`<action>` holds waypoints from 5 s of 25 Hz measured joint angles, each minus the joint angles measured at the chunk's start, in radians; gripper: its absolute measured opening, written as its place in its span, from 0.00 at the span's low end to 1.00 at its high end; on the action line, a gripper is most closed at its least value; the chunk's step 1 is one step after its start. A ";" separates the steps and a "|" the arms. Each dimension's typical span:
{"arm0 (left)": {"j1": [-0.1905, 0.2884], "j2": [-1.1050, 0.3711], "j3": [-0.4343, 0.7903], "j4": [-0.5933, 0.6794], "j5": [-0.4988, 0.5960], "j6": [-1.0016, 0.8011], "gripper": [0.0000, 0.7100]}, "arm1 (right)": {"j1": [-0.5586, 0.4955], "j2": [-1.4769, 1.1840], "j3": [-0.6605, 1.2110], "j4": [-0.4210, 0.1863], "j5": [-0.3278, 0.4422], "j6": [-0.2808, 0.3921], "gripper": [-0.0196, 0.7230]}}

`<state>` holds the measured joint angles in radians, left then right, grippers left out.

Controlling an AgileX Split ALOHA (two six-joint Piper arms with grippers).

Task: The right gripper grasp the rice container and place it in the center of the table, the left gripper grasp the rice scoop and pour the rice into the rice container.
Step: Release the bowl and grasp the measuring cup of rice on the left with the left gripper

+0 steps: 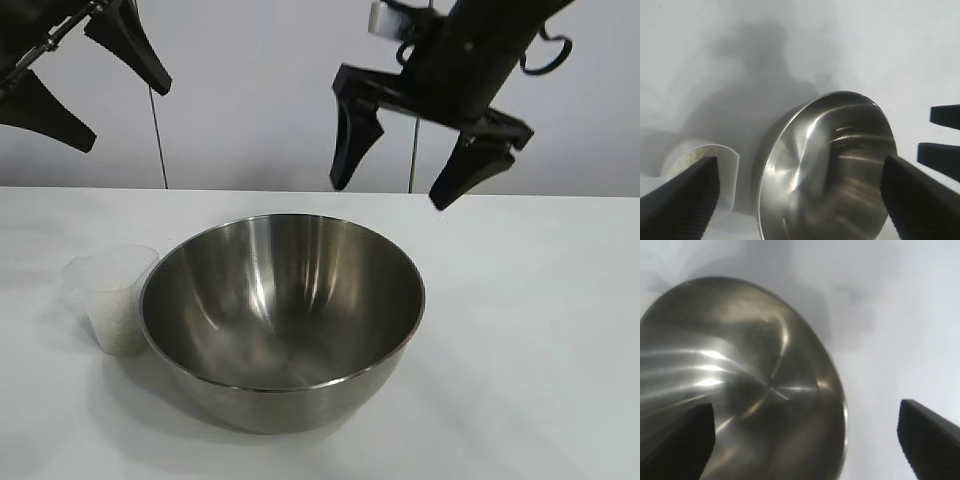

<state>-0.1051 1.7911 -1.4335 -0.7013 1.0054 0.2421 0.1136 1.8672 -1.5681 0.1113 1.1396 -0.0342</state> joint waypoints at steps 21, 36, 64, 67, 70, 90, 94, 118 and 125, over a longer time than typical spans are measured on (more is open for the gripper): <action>0.000 0.000 0.000 0.000 -0.005 0.000 0.89 | -0.156 -1.101 0.804 -0.073 0.035 -0.009 0.92; 0.000 0.000 0.000 0.000 -0.008 0.000 0.89 | -0.156 -1.860 1.096 -0.104 -0.055 0.023 0.92; 0.001 0.000 -0.011 -0.007 -0.199 0.020 0.89 | -0.156 -1.838 1.098 -0.104 -0.059 0.023 0.92; 0.011 -0.009 -0.020 0.005 -0.227 0.062 0.88 | -0.156 -1.838 1.098 -0.104 -0.059 0.023 0.92; 0.008 -0.065 0.039 0.093 -0.364 0.111 0.86 | -0.156 -1.838 1.098 -0.104 -0.059 0.023 0.92; -0.168 -0.117 1.098 0.249 -2.066 0.073 0.85 | -0.156 -1.838 1.098 -0.104 -0.059 0.023 0.92; -0.117 -0.010 1.150 0.488 -2.132 -0.064 0.82 | -0.156 -1.838 1.098 -0.104 -0.058 0.023 0.92; -0.033 0.317 1.068 0.784 -2.156 -0.085 0.77 | -0.156 -1.838 1.098 -0.104 -0.058 0.023 0.92; -0.033 0.367 1.001 0.786 -2.165 -0.040 0.77 | -0.156 -1.838 1.098 -0.104 -0.060 0.023 0.92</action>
<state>-0.1376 2.1585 -0.4325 0.0844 -1.1599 0.2026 -0.0420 0.0294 -0.4699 0.0075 1.0794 -0.0114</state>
